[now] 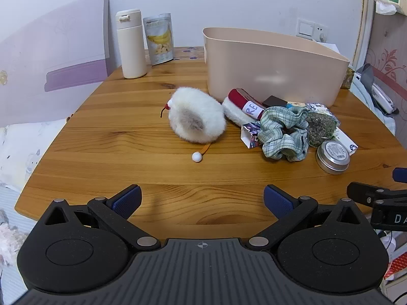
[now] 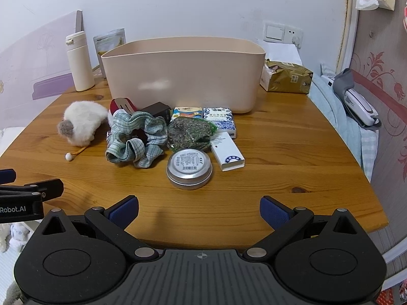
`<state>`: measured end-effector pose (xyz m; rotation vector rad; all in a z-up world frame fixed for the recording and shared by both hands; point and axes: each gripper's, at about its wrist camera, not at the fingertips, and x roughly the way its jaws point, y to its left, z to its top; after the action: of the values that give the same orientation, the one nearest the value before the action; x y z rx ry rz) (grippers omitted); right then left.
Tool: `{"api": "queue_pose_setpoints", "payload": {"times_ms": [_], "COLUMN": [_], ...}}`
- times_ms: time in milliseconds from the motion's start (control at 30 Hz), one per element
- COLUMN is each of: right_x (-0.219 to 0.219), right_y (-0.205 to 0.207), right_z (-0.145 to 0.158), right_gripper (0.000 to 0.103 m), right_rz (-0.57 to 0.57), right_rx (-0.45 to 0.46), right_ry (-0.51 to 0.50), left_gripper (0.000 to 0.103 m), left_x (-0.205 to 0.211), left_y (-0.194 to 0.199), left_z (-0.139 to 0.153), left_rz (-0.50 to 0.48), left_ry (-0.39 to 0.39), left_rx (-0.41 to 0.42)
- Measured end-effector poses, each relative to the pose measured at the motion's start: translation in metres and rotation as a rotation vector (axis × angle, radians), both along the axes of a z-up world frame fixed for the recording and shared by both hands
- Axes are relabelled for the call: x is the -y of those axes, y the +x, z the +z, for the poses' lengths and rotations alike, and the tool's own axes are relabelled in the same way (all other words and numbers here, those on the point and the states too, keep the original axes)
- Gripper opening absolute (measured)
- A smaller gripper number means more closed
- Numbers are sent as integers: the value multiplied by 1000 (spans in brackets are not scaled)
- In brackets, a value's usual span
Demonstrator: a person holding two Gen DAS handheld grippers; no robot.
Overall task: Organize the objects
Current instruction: 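Move both tools toward the scrunchie and silver tin on the table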
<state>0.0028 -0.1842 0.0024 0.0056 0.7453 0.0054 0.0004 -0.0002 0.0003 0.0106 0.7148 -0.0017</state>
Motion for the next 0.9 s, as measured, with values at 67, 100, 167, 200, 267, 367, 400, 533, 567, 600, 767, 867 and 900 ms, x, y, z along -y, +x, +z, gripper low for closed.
{"api": "queue_pose_setpoints", "payload": {"times_ms": [67,100,167,200,267,367,400,533,567,600,767,867,900], "right_x": [-1,-1,-1,-1,-2,-2,-2,-2,-1,-1,2,5,5], "right_y": [1,1,2,3,3,5,6,9,10,11,15,20,20], "right_z": [-1,-1,-2,-2,-2,-2,-2,-3,-3,-4,-7,-8,-9], "right_gripper": [103,103,103,103,103,103,103,102,102,100,94,92,92], "right_rz": [3,4,6,6,6,6,7,8,9,9,4,4,4], "right_rx": [-3,-3,-1,0,8,14,15,16,17,18,12,1,0], "right_ry": [-1,0,0,-2,-5,-11,-12,-14,-11,-8,-7,12,13], "left_gripper": [103,103,103,103,103,103,103,103,103,103,103,103,103], "left_x": [1,1,2,-3,-1,-1,0,0,0,0,-1,-2,-2], "left_y": [0,0,0,5,8,11,12,16,19,20,27,32,33], "left_z": [0,0,0,-2,-2,0,0,1,0,0,-1,-2,-2], "left_rz": [-5,-7,-9,-7,-5,-8,-10,-19,-22,-24,-29,-26,-26], "left_ry": [-1,-1,-1,-9,-7,-11,-12,-9,-8,-8,-12,-15,-15], "left_rx": [2,2,4,-3,-6,-2,0,12,14,15,19,19,18]}}
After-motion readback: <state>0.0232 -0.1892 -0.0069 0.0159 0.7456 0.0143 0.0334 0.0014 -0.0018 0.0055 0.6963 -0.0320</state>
